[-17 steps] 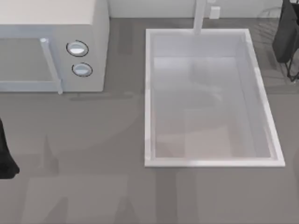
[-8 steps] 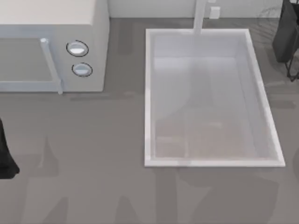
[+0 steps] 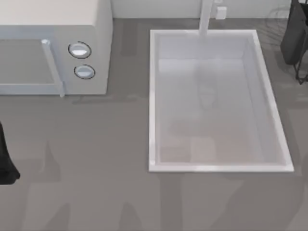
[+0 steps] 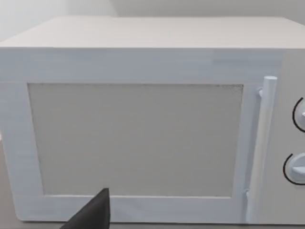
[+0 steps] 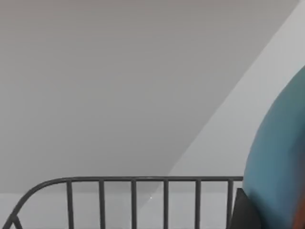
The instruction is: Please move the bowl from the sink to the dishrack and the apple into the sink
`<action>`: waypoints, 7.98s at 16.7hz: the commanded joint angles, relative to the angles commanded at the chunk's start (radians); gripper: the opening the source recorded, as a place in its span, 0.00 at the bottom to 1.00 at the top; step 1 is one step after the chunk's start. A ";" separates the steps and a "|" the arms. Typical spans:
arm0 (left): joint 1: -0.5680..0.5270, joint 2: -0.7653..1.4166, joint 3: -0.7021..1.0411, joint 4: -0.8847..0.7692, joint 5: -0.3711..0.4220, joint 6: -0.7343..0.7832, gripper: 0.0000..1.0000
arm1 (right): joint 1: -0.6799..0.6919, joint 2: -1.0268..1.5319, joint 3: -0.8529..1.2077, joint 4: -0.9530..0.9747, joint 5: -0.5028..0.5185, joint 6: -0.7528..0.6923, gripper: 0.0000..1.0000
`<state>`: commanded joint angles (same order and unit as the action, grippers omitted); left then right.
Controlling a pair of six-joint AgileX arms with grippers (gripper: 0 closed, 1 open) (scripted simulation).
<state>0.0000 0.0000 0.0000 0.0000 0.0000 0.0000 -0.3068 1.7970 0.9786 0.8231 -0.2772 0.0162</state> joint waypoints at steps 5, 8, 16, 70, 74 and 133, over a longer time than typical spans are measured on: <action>0.000 0.000 0.000 0.000 0.000 0.000 1.00 | 0.000 0.000 0.000 0.000 0.000 0.000 0.23; 0.000 0.000 0.000 0.000 0.000 0.000 1.00 | 0.000 0.000 0.000 0.000 0.000 0.000 0.45; 0.000 0.000 0.000 0.000 0.000 0.000 1.00 | 0.000 0.000 0.000 0.000 0.000 0.000 1.00; 0.000 0.000 0.000 0.000 0.000 0.000 1.00 | 0.307 -1.797 -0.979 -0.823 0.277 -0.016 1.00; 0.000 0.000 0.000 0.000 0.000 0.000 1.00 | 0.307 -1.797 -0.979 -0.823 0.277 -0.016 1.00; 0.000 0.000 0.000 0.000 0.000 0.000 1.00 | 0.082 0.127 0.035 -1.483 0.278 -0.225 1.00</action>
<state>0.0000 0.0000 0.0000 0.0000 0.0000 0.0000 -0.2244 1.9236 1.0131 -0.6604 0.0010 -0.2089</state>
